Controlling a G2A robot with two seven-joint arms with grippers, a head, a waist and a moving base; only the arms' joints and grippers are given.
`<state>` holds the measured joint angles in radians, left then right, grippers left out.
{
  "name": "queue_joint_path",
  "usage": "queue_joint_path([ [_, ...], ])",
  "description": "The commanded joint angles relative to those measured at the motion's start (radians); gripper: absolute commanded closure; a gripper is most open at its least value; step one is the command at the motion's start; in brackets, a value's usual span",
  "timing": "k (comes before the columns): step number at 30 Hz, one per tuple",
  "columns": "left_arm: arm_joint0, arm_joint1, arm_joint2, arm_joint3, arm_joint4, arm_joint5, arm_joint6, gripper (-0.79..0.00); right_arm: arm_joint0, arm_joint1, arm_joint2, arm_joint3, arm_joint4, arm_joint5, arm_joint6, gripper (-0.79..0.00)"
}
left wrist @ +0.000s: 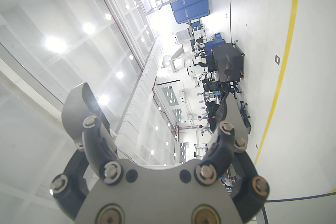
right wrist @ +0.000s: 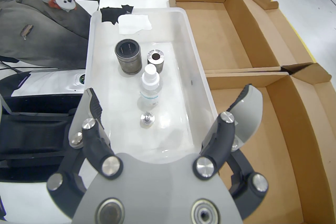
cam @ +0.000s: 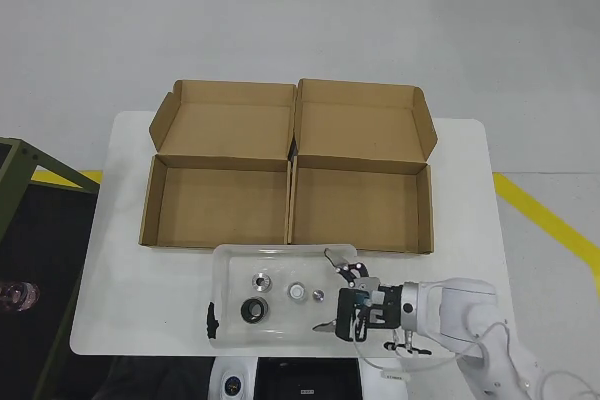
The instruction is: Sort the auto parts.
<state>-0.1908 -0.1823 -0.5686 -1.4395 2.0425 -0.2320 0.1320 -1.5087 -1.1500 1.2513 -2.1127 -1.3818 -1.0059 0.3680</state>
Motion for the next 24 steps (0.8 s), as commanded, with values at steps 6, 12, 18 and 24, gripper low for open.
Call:
queue_joint_path([
  [6,0.0,0.0,0.0,0.0,0.0,0.0,0.0,-0.785,0.056,-0.004,-0.101,0.044,0.015,0.033,0.056,-0.785],
  [12,0.0,0.0,0.0,0.0,0.0,0.0,0.0,-0.785,0.103,-0.008,-0.166,0.076,0.012,0.063,0.101,-0.785],
  [18,0.0,0.0,0.0,0.0,0.0,0.0,0.0,-0.785,0.155,-0.014,-0.228,0.112,0.018,0.089,0.139,-0.785],
  [24,0.0,0.0,0.0,0.0,0.0,0.0,0.0,-0.785,0.2,-0.02,-0.274,0.155,0.026,0.123,0.167,-0.785],
])
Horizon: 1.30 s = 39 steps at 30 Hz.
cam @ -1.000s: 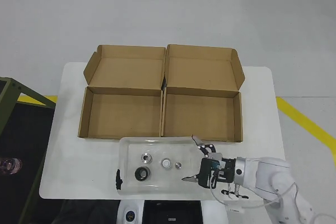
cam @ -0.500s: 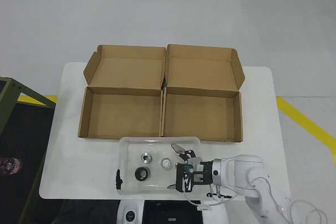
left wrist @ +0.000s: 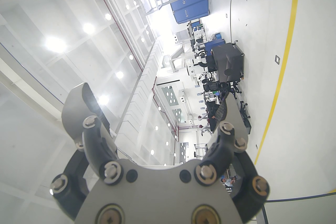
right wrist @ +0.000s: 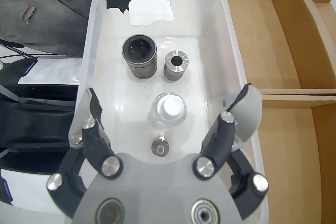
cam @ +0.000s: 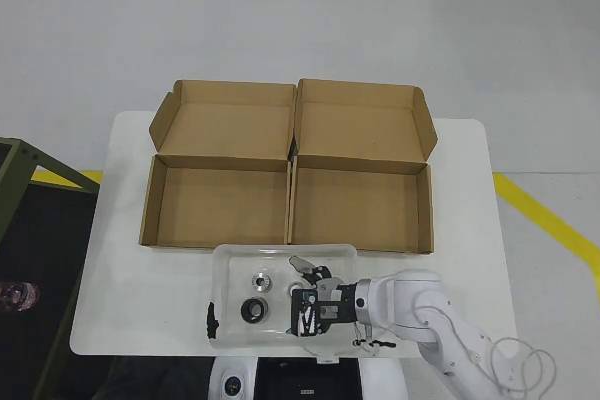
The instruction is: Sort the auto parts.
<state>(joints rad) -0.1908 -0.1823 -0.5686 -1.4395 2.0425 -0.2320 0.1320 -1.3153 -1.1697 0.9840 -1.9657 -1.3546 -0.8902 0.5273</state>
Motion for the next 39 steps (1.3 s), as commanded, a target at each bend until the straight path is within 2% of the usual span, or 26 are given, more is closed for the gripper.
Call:
queue_joint_path([
  [1,0.0,0.0,0.0,0.0,0.0,0.0,0.0,-0.785,0.011,-0.001,-0.013,0.014,-0.002,0.012,0.013,-0.785],
  [2,0.0,0.0,0.0,0.0,0.0,0.0,0.0,-0.785,0.016,-0.002,-0.018,0.021,-0.002,0.015,0.018,-0.785],
  [4,0.0,0.0,0.0,0.0,0.0,0.0,0.0,-0.785,0.024,-0.002,-0.026,0.033,-0.002,0.019,0.024,-0.72],
  [8,0.0,0.0,0.0,0.0,0.0,0.0,0.0,-0.785,0.033,-0.001,-0.035,0.048,-0.004,0.026,0.033,-0.643],
  [11,0.0,0.0,0.0,0.0,0.0,0.0,0.0,-0.785,0.036,0.001,-0.038,0.055,-0.005,0.033,0.036,-0.505],
  [12,0.0,0.0,0.0,0.0,0.0,0.0,0.0,-0.785,0.037,0.002,-0.039,0.057,-0.006,0.035,0.037,-0.406],
  [15,0.0,0.0,0.0,0.0,0.0,0.0,0.0,-0.785,0.041,0.003,-0.043,0.062,-0.014,0.041,0.038,-0.351],
  [19,0.0,0.0,0.0,0.0,0.0,0.0,0.0,-0.785,0.046,0.005,-0.049,0.072,-0.016,0.046,0.036,-0.231],
  [22,0.0,0.0,0.0,0.0,0.0,0.0,0.0,-0.785,0.051,0.006,-0.054,0.074,-0.017,0.046,0.03,0.0],
  [39,0.0,0.0,0.0,0.0,0.0,0.0,0.0,-0.785,0.04,0.028,0.014,-0.027,0.048,0.005,-0.062,0.0],
])
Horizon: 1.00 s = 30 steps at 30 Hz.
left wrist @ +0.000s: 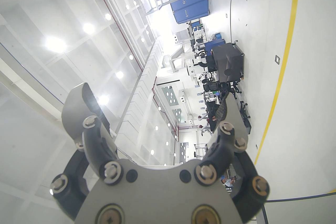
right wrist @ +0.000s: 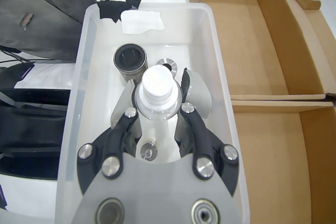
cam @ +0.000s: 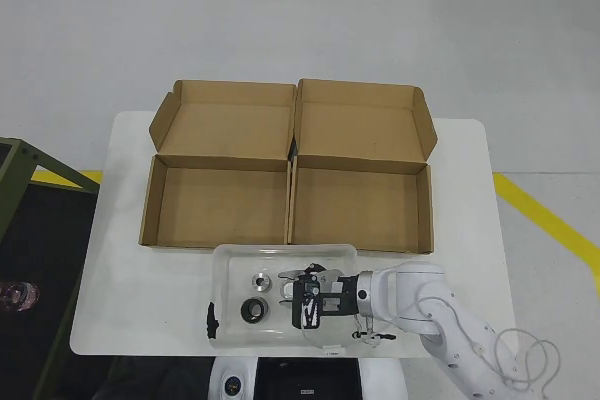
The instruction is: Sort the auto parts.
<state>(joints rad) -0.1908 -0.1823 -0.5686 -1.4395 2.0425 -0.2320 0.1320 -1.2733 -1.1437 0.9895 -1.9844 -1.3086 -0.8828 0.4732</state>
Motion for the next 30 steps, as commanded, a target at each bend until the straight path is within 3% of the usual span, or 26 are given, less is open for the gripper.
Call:
queue_joint_path([
  [1,0.0,0.0,0.0,0.0,0.0,0.0,0.0,-0.785,-0.004,0.004,0.015,-0.016,0.006,-0.004,-0.018,0.0],
  [30,0.0,0.0,0.0,0.0,0.0,0.0,0.0,-0.785,0.037,0.029,0.196,-0.054,0.133,0.05,-0.257,0.0],
])
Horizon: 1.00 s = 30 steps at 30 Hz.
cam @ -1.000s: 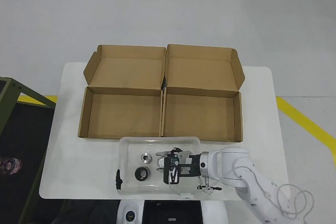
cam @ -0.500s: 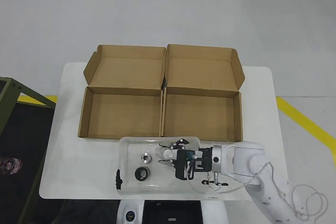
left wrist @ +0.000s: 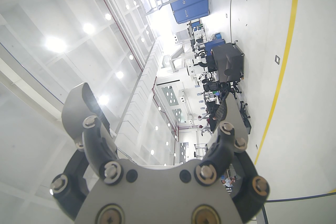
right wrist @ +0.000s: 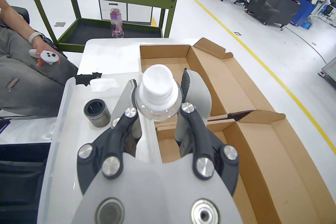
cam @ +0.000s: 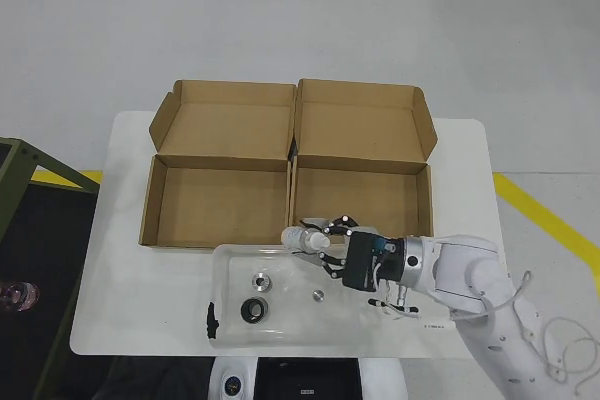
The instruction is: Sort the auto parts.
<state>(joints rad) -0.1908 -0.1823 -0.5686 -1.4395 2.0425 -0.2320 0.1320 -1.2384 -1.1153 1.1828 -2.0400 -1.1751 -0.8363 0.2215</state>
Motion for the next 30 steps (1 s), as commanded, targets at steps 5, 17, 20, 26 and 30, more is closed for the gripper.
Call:
queue_joint_path([
  [5,0.0,0.0,0.0,0.0,0.0,0.0,0.0,-0.785,0.018,0.0,0.007,0.02,0.008,0.02,-0.033,0.0],
  [17,0.0,0.0,0.0,0.0,0.0,0.0,0.0,-0.785,0.081,-0.007,-0.009,0.104,0.005,0.077,-0.061,0.0],
  [20,0.0,0.0,0.0,0.0,0.0,0.0,0.0,-0.785,0.101,-0.009,-0.019,0.133,0.012,0.084,-0.051,0.0],
  [26,0.0,0.0,0.0,0.0,0.0,0.0,0.0,-0.785,0.146,-0.014,-0.042,0.207,0.031,0.105,-0.01,0.0],
  [30,0.0,0.0,0.0,0.0,0.0,0.0,0.0,-0.785,0.187,-0.02,-0.065,0.267,0.048,0.113,0.024,0.0],
])
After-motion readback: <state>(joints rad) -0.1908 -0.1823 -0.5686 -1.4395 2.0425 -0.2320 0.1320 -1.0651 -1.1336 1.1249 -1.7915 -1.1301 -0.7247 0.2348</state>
